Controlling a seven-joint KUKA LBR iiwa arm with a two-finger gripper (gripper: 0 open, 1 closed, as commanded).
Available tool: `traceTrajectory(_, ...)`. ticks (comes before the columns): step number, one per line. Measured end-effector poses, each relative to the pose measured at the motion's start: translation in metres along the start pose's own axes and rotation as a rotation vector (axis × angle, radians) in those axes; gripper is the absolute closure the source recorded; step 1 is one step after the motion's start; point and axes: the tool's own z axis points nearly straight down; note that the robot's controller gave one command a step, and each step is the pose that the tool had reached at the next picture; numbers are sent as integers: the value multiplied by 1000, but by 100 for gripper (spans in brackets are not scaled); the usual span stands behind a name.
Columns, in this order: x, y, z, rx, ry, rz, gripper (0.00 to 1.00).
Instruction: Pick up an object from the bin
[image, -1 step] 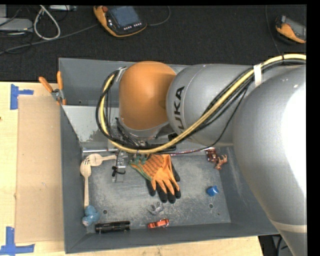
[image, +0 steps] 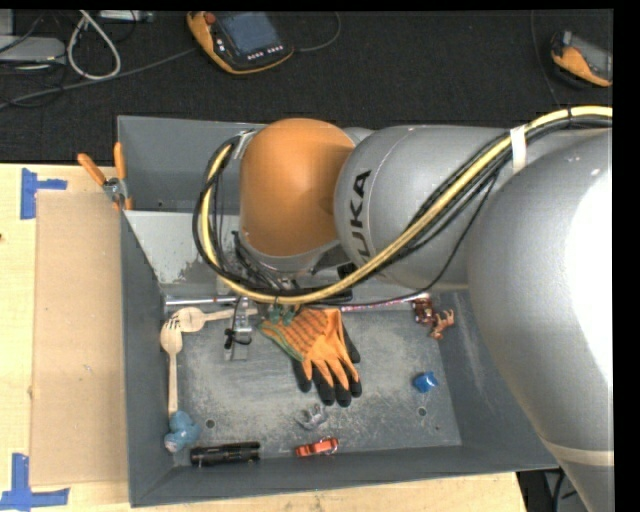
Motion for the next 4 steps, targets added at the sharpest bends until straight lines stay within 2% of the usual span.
traceTrajectory(1,-18,-74,77,-1,-2,23,0)
traceTrajectory(2,-19,-90,100,-1,-2,32,0)
traceTrajectory(3,3,-135,95,1,5,91,0)
traceTrajectory(4,-14,-88,98,-7,-6,35,0)
